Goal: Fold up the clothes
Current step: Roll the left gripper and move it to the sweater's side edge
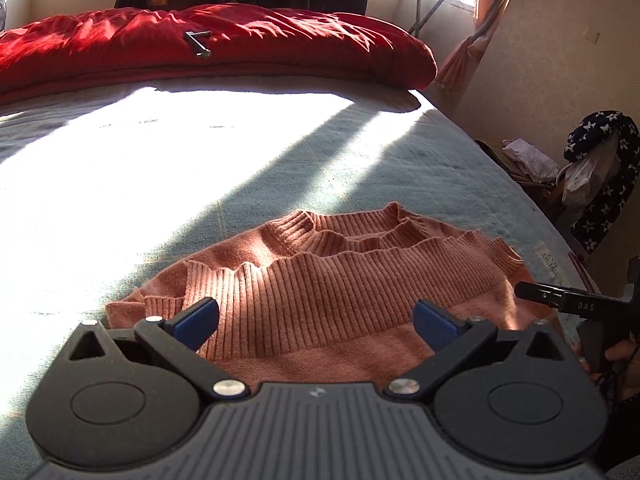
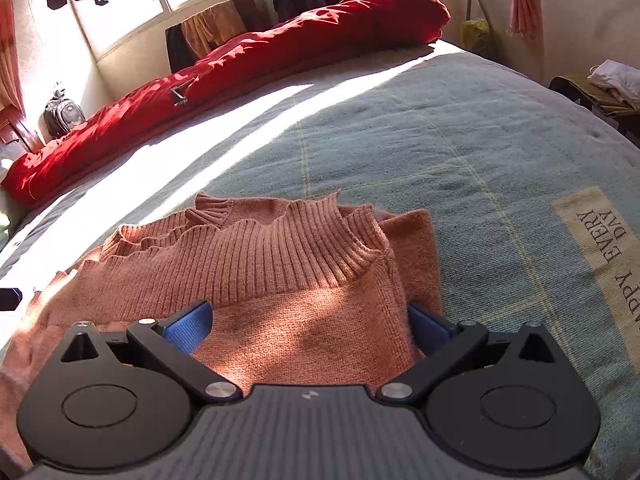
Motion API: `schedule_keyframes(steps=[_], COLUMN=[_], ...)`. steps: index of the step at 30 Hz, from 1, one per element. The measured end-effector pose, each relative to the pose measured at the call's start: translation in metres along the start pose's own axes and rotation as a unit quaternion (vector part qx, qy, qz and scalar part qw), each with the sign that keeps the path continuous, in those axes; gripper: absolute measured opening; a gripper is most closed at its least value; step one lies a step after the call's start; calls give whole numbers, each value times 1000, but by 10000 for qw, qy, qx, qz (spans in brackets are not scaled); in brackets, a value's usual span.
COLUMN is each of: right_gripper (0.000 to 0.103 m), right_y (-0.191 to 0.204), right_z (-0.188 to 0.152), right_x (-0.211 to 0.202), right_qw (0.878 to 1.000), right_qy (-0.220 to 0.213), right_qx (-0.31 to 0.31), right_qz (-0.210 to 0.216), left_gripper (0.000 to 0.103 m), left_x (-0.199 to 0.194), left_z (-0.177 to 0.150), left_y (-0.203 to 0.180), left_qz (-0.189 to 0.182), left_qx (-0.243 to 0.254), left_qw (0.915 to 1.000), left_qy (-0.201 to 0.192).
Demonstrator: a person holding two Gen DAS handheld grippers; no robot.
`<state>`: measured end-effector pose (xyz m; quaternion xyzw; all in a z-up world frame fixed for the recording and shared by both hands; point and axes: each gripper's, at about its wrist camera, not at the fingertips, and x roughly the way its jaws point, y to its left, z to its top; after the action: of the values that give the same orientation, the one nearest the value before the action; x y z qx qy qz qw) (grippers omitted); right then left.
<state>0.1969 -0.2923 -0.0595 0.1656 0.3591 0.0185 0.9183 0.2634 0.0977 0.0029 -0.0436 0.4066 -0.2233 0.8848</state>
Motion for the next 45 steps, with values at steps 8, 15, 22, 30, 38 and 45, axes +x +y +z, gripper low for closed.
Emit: schedule_keyframes(steps=[8,15,22,30,38,45], right_gripper=[103,103,103,103,103,103], right_y=[21,58,82,71,71,73], right_z=[13,21,1,-17,-16,-14], right_x=[-17,-14,-3,-3,8,9], right_qw=[9947,9734,9807,9855,9875,9878], right_qy=[-196,21,553,790,822,830], right_qx=[254,378,134,377,472,415], right_qz=[975,2259,1870,1454,1258,1248], left_gripper=[102,102,101,101,101,102], left_x=[-68,-32,7,41,67,53], left_z=[-30,-70,-74,-71,-57,-79], left_y=[70,104,118,148,150,140], left_qz=[305,-364,-699,-1442,-1968,-2497], left_qx=[-935,-1911,-2053,-2484,-2453,-2276], left_qw=[9947,9809,9760,9572,9472,9375], left_qy=[-298,48,179,348,619,836])
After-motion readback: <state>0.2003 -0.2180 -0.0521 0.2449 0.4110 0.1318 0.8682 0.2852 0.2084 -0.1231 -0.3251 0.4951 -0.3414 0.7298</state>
